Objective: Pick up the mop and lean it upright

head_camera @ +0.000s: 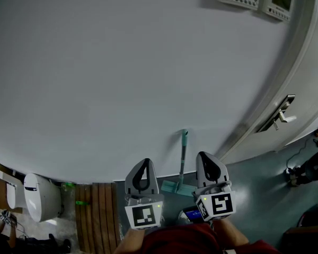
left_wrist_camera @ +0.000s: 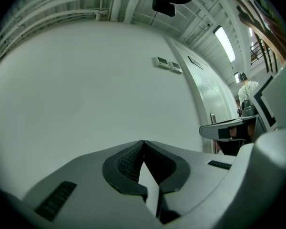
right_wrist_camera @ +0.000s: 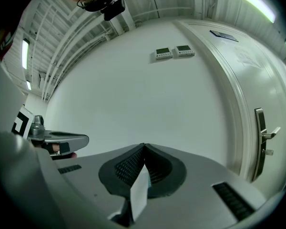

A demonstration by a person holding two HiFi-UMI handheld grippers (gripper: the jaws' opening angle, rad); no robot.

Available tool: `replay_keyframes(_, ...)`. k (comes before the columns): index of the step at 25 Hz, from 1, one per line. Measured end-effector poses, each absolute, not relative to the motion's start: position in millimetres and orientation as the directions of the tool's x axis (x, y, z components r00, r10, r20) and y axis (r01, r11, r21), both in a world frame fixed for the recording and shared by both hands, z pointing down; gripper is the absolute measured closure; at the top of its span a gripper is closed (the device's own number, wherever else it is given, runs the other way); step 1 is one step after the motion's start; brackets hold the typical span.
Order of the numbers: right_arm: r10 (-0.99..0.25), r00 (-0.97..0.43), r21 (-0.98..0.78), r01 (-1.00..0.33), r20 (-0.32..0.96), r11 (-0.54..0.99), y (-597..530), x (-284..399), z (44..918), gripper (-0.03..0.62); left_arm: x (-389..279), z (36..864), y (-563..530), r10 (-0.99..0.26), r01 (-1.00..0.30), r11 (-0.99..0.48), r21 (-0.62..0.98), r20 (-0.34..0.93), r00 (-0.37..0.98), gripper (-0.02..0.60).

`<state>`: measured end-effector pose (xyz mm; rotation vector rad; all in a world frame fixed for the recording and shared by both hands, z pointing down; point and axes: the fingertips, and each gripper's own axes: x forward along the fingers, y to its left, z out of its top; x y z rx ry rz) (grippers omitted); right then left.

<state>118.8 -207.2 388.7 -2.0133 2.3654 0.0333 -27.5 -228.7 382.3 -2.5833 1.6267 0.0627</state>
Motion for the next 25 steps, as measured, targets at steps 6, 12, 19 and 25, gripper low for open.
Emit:
replay_keyframes(6,-0.986,-0.162,-0.012,-0.987,-0.032,0.162,-204.7,115.8,393.1,0.576,-30.0,382.6,-227.5,-0.900,-0.903,-0.426,-0.047,-0.080,0.429,0.568)
replay_keyframes(12,-0.985,-0.171,-0.008,-0.985,-0.038,0.171,-206.7,111.9,391.3,0.576,-32.4,382.4,-227.9,-0.902,-0.905,-0.422,-0.046,-0.081,0.425,0.568)
replay_keyframes(19,-0.985,-0.166,0.014,-0.986,-0.042,0.166,-209.5,109.4,389.8,0.577,-33.9,381.9,-229.1,-0.903,-0.907,-0.420,-0.045,-0.079,0.422,0.568)
replay_keyframes(25,-0.986,-0.160,0.011,-0.987,-0.039,0.160,-209.6,110.9,391.1,0.577,-34.5,381.9,-227.5,-0.901,-0.905,-0.423,-0.050,-0.080,0.426,0.568)
